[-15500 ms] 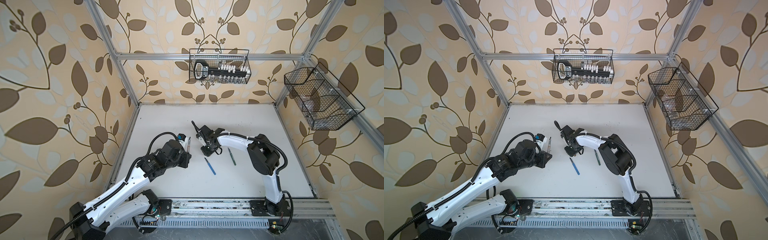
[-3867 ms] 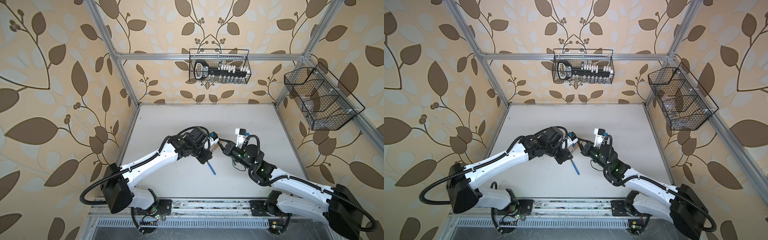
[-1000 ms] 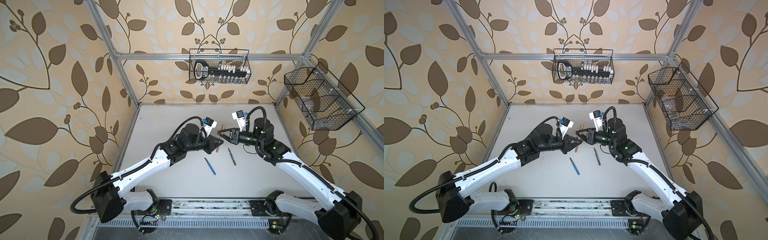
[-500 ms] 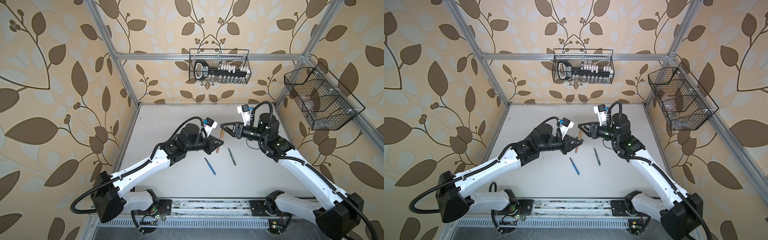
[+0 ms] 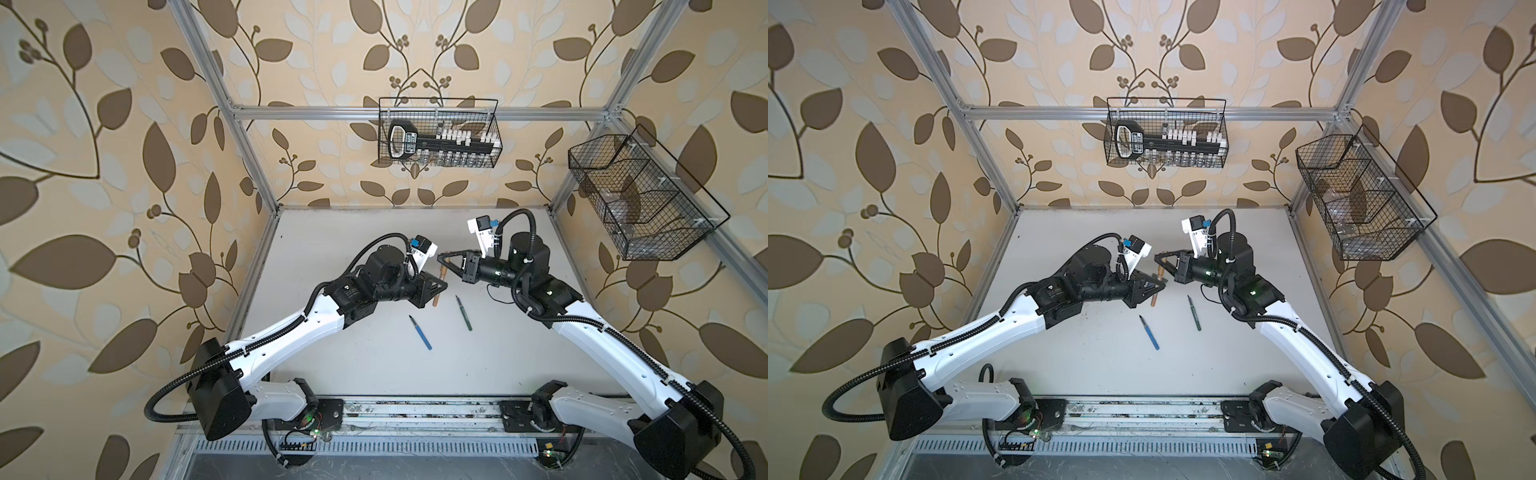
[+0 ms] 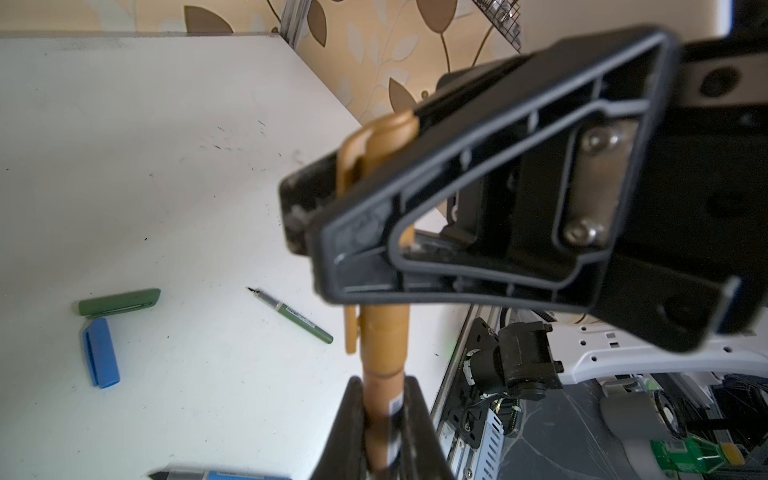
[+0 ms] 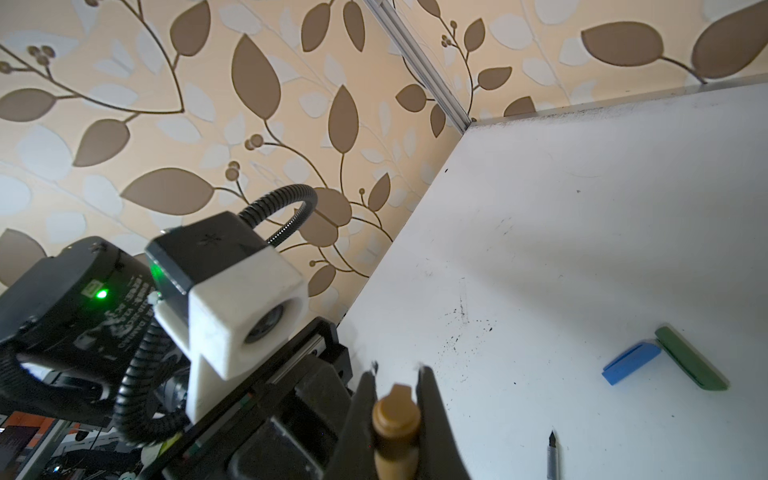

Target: Insert the pens into the pen caps

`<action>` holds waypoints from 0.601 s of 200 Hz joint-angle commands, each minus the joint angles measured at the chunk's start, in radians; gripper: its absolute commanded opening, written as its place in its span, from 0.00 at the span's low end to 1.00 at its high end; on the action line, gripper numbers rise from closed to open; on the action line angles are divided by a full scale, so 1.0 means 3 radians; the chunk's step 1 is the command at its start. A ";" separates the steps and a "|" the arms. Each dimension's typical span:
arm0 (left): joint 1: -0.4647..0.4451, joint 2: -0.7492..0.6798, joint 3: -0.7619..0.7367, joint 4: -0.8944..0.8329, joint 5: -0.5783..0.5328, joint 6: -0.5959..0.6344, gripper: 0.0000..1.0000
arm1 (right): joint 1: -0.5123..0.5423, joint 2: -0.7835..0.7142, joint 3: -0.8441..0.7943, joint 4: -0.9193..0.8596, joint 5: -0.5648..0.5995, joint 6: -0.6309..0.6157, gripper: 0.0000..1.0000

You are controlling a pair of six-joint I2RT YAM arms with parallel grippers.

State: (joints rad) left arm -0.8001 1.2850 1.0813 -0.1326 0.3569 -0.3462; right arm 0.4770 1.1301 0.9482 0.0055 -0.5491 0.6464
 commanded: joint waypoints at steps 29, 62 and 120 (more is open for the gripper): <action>0.0150 -0.0005 0.0453 0.0679 -0.0407 0.0235 0.00 | 0.0243 -0.0050 -0.0342 -0.0261 0.0021 0.0058 0.00; 0.0304 -0.0014 0.0690 0.0733 -0.0402 0.0437 0.00 | 0.0353 -0.0047 -0.0731 0.0120 0.0021 0.0401 0.00; 0.0545 -0.0053 0.0879 0.1008 -0.0274 0.0558 0.00 | 0.0723 -0.0051 -0.1073 0.0318 0.0137 0.0639 0.00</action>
State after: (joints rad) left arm -0.7269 1.3186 1.1793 -0.3279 0.4049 -0.1837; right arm 0.5934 1.0985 0.7567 0.3035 -0.3077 0.7769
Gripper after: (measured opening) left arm 0.126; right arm 0.104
